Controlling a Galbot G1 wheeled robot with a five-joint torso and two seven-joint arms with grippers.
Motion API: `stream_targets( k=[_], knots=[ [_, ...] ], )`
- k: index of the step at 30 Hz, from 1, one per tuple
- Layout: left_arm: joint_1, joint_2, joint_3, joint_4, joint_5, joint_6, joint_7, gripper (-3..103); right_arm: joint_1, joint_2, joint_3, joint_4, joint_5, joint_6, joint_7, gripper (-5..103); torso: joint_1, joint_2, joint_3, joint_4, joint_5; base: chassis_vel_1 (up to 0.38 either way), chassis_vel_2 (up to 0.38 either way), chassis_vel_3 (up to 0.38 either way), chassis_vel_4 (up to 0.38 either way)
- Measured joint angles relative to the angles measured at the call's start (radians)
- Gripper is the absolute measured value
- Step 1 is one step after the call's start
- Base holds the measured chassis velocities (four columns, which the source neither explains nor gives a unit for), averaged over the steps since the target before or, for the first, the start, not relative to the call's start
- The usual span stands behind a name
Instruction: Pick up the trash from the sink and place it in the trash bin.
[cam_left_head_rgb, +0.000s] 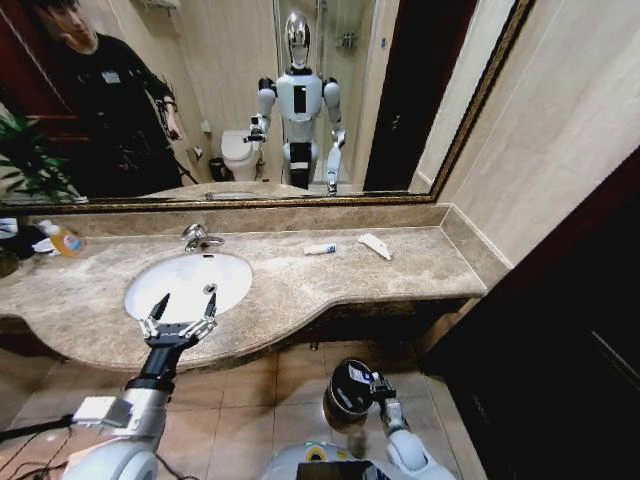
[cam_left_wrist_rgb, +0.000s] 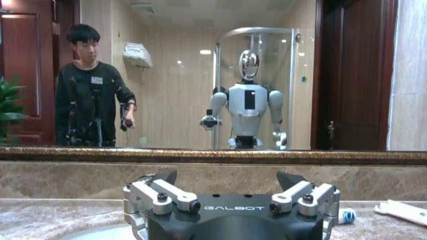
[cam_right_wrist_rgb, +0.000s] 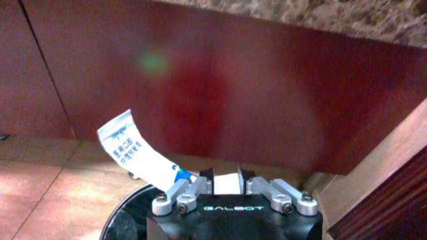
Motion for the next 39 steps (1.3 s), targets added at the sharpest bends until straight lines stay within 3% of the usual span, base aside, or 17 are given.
stream_targets(
  k=[13,33,39],
  knots=[
    [0.0,0.0,0.0,0.0,0.0,0.0,0.0,100,0.022,0.047,-0.004,-0.033,-0.057,0.028,-0.011,19,0.0,0.0,0.0,0.0001,-0.0001,0.0,0.0,0.0,0.0],
    [0.0,0.0,0.0,0.0,0.0,0.0,0.0,100,-0.012,0.032,-0.004,0.016,-0.081,0.04,0.005,93,0.0,0.0,0.0,0.0,0.0,0.0,0.0,0.0,0.0],
    [0.0,0.0,0.0,0.0,0.0,0.0,0.0,100,-0.055,0.001,-0.004,0.104,-0.07,0.039,0.029,100,0.0,0.0,0.0,0.0,0.0,0.0,0.0,0.0,0.0]
  ],
)
